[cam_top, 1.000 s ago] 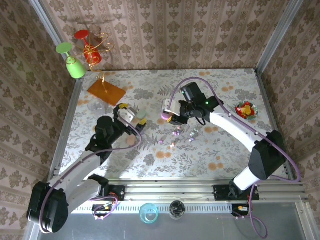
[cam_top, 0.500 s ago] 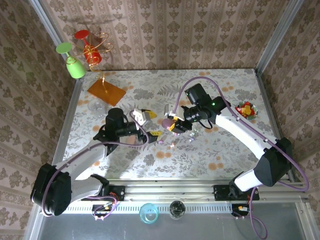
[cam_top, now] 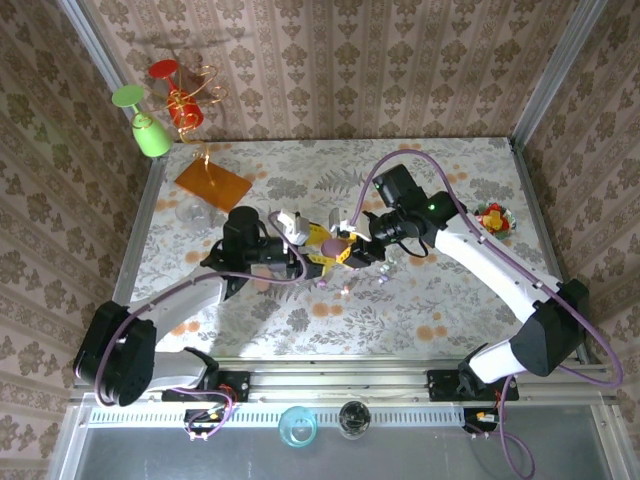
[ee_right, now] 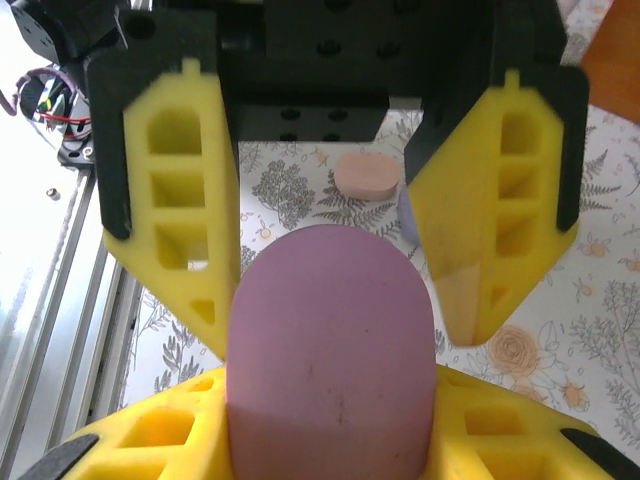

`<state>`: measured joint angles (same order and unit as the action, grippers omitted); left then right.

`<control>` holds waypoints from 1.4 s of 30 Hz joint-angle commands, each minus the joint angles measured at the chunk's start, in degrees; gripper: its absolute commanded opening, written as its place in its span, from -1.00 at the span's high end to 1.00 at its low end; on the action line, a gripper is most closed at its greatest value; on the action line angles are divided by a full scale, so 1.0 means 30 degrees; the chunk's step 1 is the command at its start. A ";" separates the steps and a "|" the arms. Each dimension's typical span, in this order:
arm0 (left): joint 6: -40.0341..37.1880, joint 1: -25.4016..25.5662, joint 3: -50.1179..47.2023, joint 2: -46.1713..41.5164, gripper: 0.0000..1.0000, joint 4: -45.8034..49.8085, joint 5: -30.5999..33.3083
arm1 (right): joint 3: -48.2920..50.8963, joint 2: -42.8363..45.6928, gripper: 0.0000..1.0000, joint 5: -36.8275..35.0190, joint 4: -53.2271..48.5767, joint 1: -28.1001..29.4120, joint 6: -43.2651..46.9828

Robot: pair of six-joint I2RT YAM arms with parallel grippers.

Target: Insert wireless bluetooth earbuds into charging case

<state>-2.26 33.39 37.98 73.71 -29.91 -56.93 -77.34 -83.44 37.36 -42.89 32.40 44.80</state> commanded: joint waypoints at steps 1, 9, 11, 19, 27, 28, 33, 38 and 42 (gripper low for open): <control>0.1335 0.0215 0.0437 0.0312 -0.19 -0.2200 -0.0648 | -0.0319 0.0567 0.53 0.0920 0.0608 0.0092 -0.0252; 0.1543 0.0315 0.0494 0.0447 0.00 -0.2386 -0.0791 | -0.0407 0.0446 0.55 0.0787 0.0268 0.0097 -0.0118; 0.1519 0.0355 0.0609 0.0504 0.08 -0.2234 -0.1014 | -0.0409 0.0420 0.55 0.0791 0.0159 0.0126 -0.0024; 0.0937 0.0486 0.0746 0.0405 0.31 -0.1544 -0.1416 | -0.0615 0.0296 0.51 0.0510 -0.0380 0.0127 0.0197; 0.0537 0.0432 0.0365 0.0013 0.37 -0.1455 -0.1080 | -0.0390 0.0639 0.12 -0.0133 -0.0047 0.0127 0.0185; 0.0492 0.0425 0.0293 -0.0045 0.37 -0.1463 -0.1044 | -0.0295 0.0724 0.02 -0.0206 0.0023 0.0101 0.0213; 0.0428 0.0269 0.0040 -0.0257 0.37 -0.1444 -0.0888 | -0.0096 0.0948 -0.22 -0.0443 0.0283 -0.0016 0.0253; 0.0487 0.0035 -0.0177 -0.0342 0.37 -0.1718 -0.0848 | 0.0004 0.1094 -0.32 -0.0548 0.0133 -0.0219 0.0385; 0.0626 -0.0142 -0.0295 -0.0335 0.38 -0.2051 -0.0836 | 0.0205 0.1094 -0.38 -0.0474 0.0259 -0.0509 0.0199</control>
<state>0.23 33.63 37.87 74.37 -33.32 -59.11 -77.52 -81.54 36.14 -42.46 31.55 45.21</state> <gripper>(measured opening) 0.350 0.687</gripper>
